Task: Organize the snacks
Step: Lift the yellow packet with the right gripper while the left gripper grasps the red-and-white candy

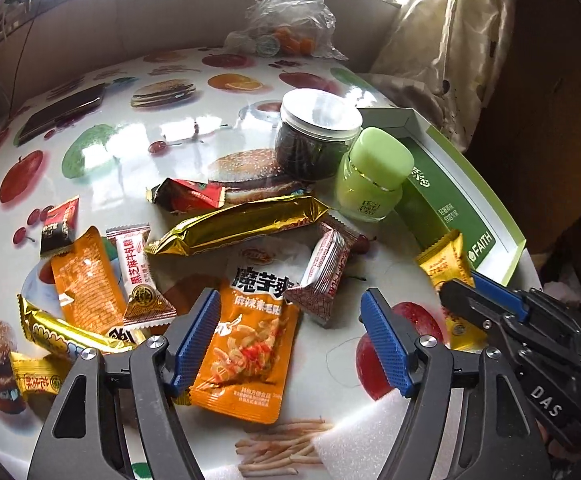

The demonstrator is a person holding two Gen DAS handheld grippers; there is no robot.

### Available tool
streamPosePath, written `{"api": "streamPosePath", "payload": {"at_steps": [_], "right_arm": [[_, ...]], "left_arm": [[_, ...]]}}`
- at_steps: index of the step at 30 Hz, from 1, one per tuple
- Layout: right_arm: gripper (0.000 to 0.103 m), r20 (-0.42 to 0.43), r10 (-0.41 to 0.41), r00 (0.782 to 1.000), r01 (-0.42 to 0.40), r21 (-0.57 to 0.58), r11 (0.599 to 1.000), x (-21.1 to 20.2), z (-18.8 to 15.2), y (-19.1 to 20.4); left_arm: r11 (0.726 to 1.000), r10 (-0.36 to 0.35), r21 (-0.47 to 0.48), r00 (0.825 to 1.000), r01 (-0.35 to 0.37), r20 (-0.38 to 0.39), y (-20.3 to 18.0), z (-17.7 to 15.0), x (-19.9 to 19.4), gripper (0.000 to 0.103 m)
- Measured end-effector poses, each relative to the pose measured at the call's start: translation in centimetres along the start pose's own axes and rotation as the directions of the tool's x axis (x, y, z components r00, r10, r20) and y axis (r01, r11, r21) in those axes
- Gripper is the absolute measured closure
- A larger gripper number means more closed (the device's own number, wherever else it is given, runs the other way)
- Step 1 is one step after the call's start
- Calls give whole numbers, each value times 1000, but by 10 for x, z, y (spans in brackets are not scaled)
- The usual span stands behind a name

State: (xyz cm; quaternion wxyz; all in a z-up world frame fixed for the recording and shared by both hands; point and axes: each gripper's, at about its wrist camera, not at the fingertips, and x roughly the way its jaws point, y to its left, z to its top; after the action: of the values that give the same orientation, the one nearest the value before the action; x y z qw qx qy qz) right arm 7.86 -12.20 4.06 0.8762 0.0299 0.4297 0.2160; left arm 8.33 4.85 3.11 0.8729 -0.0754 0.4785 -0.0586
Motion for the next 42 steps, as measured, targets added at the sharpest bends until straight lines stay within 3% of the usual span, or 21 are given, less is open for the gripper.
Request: {"api": "streamPosePath", "payload": {"at_steps": [3,6,11,13,18,21,23,33,42], "right_arm": [[85,6,2,1000,-2,12,1000,-7,-1,-6],[85,9,2,1000,-2,20,1000,-10,-1,-11],[85,6,7,1000,-7,32,999,-10,-1,-17],[85,6,10,1000,-11,32,999,-10,-1,-18],[85,-1,20,1000,-20,39,999,-8,0,-20],[85,-2,19,1000,-19,41,999,-8,-1,-20],[85,-3,20,1000,-20,44,999,-8,-1,-21],[85,4,27,1000,-27,46,999,-10,-1,-22],[85,54,44,998,-47,47,998,-23,8,-22]], "left_arm": [[1000,-8,25,1000,9,-7,-7,3,8,32],[999,3,46,999,-2,-33,-13,6,19,44],[999,17,49,999,-15,-44,-18,10,31,46],[997,34,65,999,-32,-35,-21,11,33,56],[994,58,90,998,-55,-35,-28,14,37,60],[991,70,116,997,-66,-34,-32,15,40,75],[991,68,122,997,-62,-46,-34,15,43,80],[994,64,90,998,-62,-19,-34,14,34,82],[998,-14,56,999,12,38,-40,25,0,82]]}}
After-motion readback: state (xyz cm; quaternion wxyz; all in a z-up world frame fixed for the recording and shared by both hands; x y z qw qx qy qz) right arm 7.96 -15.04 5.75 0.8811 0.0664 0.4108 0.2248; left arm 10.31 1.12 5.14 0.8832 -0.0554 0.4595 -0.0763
